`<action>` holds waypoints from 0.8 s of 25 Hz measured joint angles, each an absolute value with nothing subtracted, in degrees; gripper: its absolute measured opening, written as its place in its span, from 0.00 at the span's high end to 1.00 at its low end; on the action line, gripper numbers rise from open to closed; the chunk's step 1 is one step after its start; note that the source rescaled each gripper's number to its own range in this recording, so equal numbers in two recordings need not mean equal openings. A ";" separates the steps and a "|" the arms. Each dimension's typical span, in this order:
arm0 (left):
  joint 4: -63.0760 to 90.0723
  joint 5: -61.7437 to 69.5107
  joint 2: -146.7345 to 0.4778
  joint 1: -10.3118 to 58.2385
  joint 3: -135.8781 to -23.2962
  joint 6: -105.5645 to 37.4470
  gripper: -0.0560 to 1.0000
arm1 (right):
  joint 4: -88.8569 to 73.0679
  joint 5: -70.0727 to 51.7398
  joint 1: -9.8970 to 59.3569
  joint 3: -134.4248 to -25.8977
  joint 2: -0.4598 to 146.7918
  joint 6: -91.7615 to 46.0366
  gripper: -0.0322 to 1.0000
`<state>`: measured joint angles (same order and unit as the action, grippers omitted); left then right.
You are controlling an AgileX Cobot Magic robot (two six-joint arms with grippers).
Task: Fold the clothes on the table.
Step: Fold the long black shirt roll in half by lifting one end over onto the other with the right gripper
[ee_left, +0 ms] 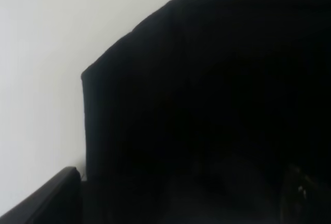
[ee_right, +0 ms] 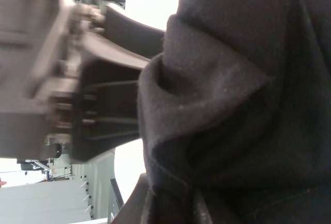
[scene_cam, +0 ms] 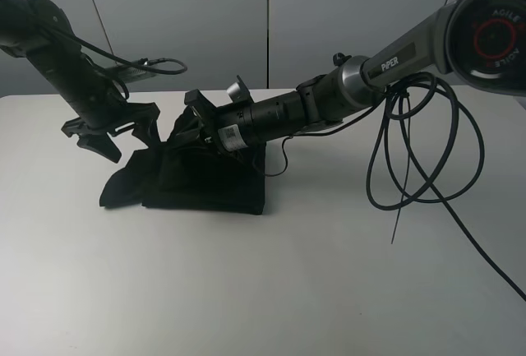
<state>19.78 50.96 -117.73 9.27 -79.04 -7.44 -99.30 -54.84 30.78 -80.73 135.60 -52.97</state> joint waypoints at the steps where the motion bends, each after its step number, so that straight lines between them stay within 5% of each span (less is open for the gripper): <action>1: 19.78 52.20 -117.13 9.00 -79.77 -7.54 0.01 | -99.30 -54.84 30.78 -80.73 135.60 -52.97 0.85; 11: 17.70 60.43 -110.84 8.69 -91.52 -7.67 0.01 | -99.30 -54.84 30.78 -80.93 135.60 -52.97 0.80; 17: 17.22 60.49 -110.84 8.69 -93.17 -7.67 0.01 | -99.36 -58.38 32.23 -84.55 135.60 -52.97 0.17; 20: 17.11 60.36 -110.84 8.69 -93.17 -7.67 0.01 | -99.51 -59.53 33.43 -87.02 135.60 -52.97 0.07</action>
